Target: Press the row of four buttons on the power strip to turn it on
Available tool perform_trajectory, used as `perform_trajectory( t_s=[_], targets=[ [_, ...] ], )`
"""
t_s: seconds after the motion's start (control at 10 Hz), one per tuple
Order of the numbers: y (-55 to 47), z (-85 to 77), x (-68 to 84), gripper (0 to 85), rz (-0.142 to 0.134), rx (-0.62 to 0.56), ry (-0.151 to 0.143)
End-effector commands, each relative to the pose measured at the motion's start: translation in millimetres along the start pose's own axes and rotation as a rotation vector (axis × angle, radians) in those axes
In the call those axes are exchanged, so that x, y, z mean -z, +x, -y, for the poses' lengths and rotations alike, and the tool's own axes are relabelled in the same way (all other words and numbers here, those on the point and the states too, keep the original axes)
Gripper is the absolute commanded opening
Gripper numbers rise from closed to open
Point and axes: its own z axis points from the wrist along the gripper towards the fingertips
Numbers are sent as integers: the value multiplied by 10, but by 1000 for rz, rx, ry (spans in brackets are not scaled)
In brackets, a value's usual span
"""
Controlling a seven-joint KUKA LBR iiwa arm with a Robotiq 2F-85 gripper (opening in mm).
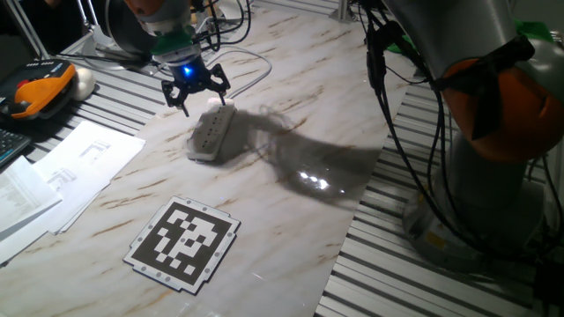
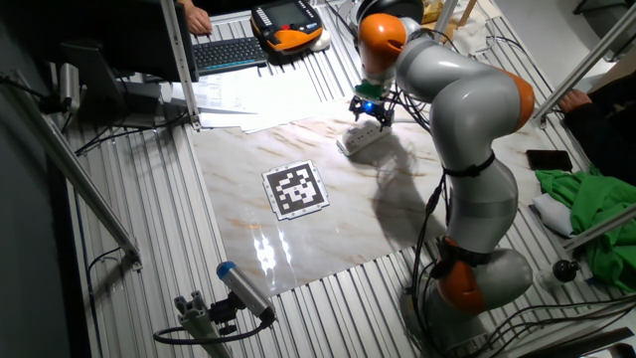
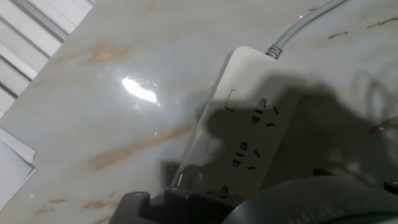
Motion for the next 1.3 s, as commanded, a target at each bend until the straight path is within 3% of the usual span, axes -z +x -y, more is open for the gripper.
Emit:
perform_trajectory(
  t_s=[0.0, 0.5, 0.6, 1.2],
  targets=[
    [9, 7, -34, 850, 2, -1, -5],
    [127, 1, -162, 850, 7, -8, -8],
    [173, -17, -227, 850, 36, -9, -4],
    [138, 35, -413, 850, 28, 2, -33]
  ],
)
